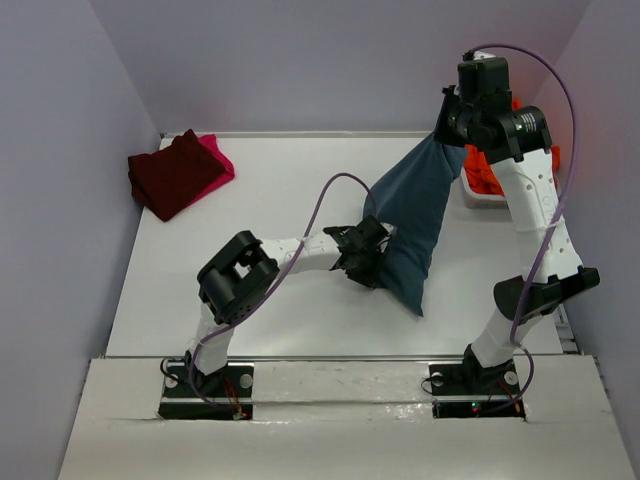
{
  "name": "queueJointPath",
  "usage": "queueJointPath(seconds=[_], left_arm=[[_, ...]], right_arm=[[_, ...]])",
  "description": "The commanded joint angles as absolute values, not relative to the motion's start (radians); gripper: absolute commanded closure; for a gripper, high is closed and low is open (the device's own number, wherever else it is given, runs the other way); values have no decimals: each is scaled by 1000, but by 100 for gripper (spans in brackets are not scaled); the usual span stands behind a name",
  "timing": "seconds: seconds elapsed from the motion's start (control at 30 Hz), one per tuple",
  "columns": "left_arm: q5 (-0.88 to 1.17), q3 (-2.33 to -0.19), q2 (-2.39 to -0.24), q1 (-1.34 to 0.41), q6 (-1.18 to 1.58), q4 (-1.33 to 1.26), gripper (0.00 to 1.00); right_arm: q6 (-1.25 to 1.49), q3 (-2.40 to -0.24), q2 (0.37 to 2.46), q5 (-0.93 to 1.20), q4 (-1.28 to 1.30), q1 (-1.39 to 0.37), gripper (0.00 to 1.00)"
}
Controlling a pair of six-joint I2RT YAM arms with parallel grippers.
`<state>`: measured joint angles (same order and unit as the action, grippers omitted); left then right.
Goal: Fold and stack the t-shirts
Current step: Flatten the tshirt out
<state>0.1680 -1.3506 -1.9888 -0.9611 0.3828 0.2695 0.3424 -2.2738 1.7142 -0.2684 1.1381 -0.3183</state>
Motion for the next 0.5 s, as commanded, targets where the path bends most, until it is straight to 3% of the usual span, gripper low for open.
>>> queueJointPath(seconds=[0.0, 0.13, 0.33, 0.47], left_arm=[[160, -1396, -2005, -966, 377, 276, 72], [130, -1419, -2003, -966, 376, 290, 94], [12, -1434, -1944, -966, 371, 345, 94], [-173, -1463, -1812, -966, 359, 417, 94]], right_arm=[[328, -2273, 1661, -267, 1085, -322, 93], [325, -2281, 1663, -267, 1088, -322, 93], [319, -2289, 1660, -272, 1091, -322, 93], [318, -2296, 1654, -282, 1095, -322, 93]])
